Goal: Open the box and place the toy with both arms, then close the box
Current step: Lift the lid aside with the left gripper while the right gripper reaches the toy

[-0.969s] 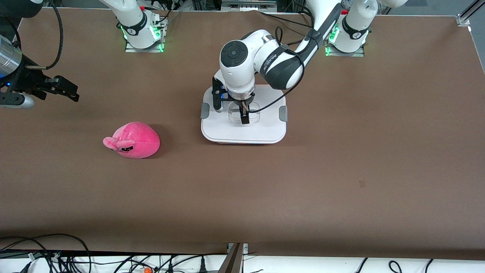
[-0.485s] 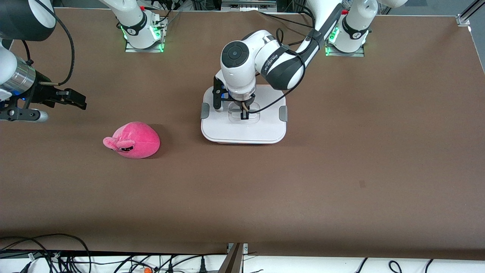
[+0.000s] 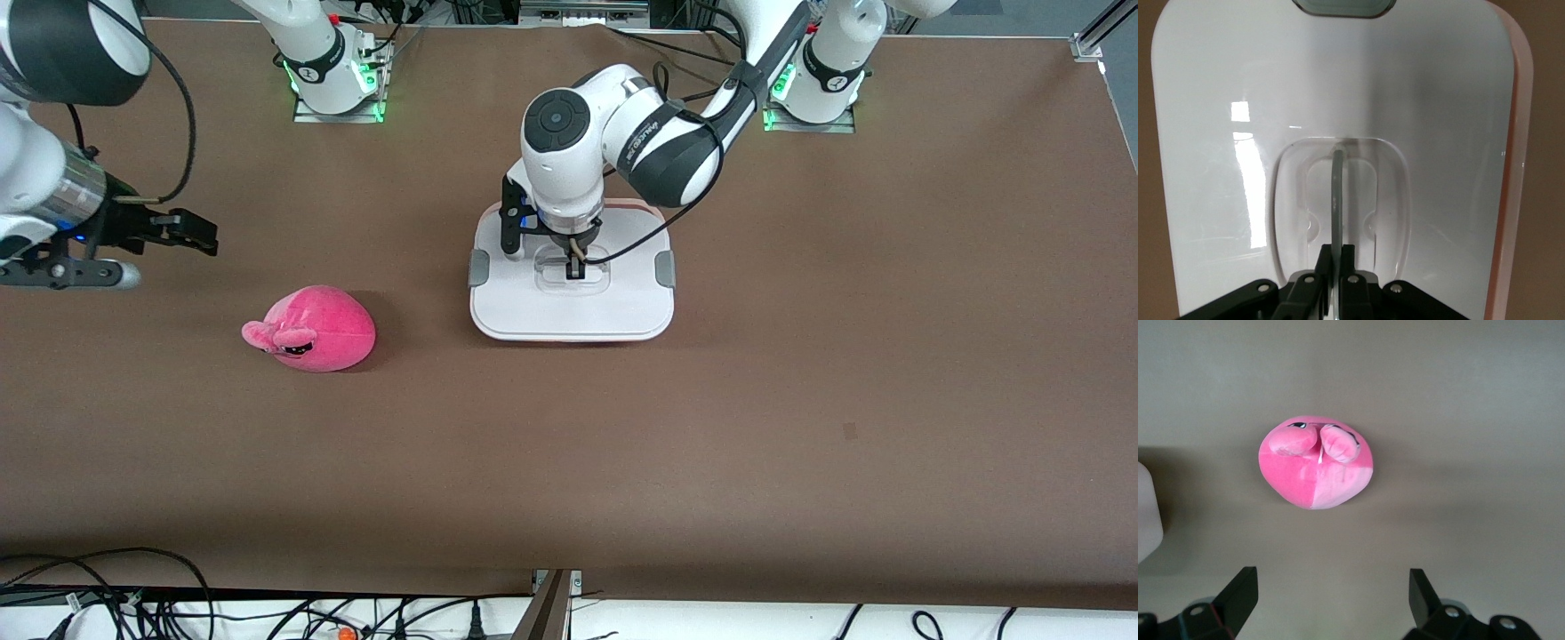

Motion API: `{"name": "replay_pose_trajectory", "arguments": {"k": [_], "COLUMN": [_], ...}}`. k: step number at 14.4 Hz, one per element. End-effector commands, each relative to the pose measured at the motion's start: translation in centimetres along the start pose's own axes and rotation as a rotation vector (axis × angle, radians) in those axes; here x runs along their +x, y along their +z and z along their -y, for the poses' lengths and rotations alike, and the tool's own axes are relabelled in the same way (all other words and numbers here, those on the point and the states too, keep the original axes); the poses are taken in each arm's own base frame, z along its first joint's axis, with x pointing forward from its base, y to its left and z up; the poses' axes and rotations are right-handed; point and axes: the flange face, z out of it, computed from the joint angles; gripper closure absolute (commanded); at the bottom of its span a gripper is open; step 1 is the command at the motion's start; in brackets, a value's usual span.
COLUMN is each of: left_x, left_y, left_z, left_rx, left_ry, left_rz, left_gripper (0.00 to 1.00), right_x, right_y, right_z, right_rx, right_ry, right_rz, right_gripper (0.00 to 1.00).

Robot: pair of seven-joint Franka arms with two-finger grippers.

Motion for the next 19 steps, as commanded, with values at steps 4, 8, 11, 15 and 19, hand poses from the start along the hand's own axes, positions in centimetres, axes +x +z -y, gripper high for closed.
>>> {"name": "replay_pose_trajectory", "arguments": {"k": [4, 8, 11, 15, 19], "left_x": [-9.0, -21.8, -33.1, -45.0, -52.0], "left_y": [-7.4, -12.3, -14.1, -13.7, -13.1], "left_z": [3.5, 9.1, 13.2, 15.9, 16.2], "left_rx": [-0.072, -0.122, -0.135, -0.148, -0.173], "left_ry": [-0.11, -0.143, -0.134, -0.152, -0.155], "left_rz": [0.035, -0.005, 0.003, -0.013, -0.008], "left_gripper": [1.0, 1.0, 1.0, 1.0, 1.0], "right_x": [2.9, 3.7, 3.8, 3.1, 3.6], "right_y": [9.6, 14.0, 16.6, 18.9, 20.8], "right_z": [1.3, 1.8, 1.9, 1.9, 1.9], "right_rx": [-0.004, 0.046, 0.061, 0.063, 0.068], "right_ry": [-0.035, -0.015, -0.004, 0.002, 0.012], "right_rz": [-0.004, -0.034, -0.036, -0.038, -0.07], "right_gripper": [0.0, 0.0, 0.0, 0.0, 0.02]}}
